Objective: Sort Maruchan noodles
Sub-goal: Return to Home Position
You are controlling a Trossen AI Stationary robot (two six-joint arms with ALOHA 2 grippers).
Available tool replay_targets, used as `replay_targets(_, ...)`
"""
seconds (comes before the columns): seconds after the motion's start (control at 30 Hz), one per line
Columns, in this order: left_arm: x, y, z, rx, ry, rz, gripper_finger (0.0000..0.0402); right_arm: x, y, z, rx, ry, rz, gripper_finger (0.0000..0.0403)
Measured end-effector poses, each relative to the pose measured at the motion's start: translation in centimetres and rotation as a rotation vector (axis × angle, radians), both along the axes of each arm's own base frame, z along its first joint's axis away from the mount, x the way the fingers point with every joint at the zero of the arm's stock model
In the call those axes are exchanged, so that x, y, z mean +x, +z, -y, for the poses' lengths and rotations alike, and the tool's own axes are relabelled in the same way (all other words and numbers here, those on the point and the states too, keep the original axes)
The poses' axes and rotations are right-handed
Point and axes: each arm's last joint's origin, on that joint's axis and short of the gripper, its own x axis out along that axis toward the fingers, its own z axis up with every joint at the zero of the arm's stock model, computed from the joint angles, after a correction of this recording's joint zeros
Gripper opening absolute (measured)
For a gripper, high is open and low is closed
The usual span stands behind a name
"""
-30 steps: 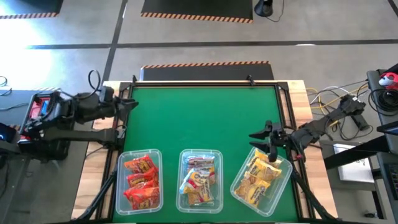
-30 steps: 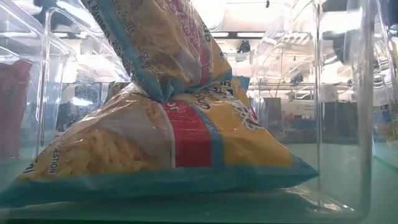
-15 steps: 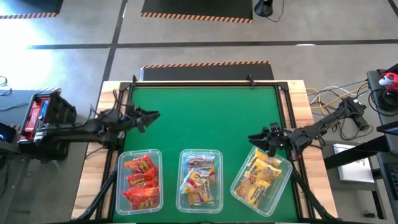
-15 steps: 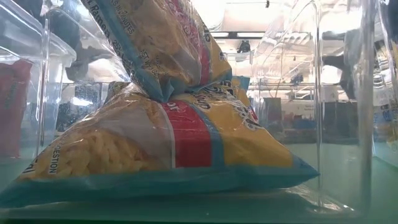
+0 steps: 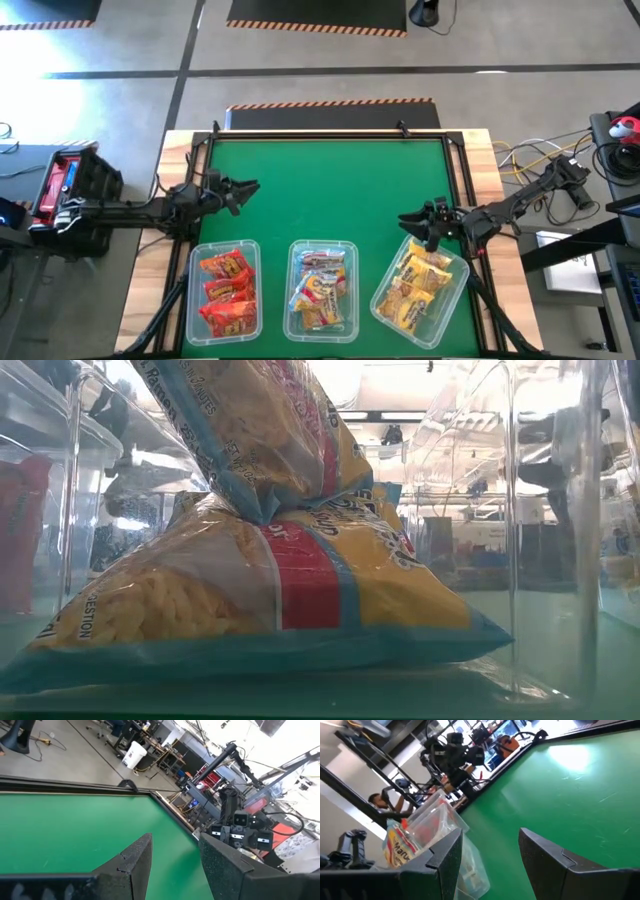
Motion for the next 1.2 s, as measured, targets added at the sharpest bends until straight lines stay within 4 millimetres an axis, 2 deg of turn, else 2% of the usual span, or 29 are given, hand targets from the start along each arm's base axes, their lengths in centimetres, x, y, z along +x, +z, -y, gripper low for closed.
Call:
replay_targets(0.37,0.4,-0.7,-0.1,0.027,0.021,-0.078,0.0146,-0.1,-0.4,0.1,0.011,-0.024,-0.035,0.0183)
replay_targets(0.67,0.7,-1.6,-0.6,0.043,0.167,-0.169,0.0146,-0.5,-0.1,1.0,-0.036,-0.341,0.007,0.0183)
replay_targets(0.83,0.9,-2.0,-0.6,0.051,0.176,-0.211,0.0146,-0.9,0.1,1.5,-0.058,-0.528,0.03,0.0183)
replay_targets(1.2,1.4,-3.1,-0.7,0.047,0.171,-0.312,0.0146,-1.0,0.1,1.6,-0.079,-0.566,0.027,0.0183)
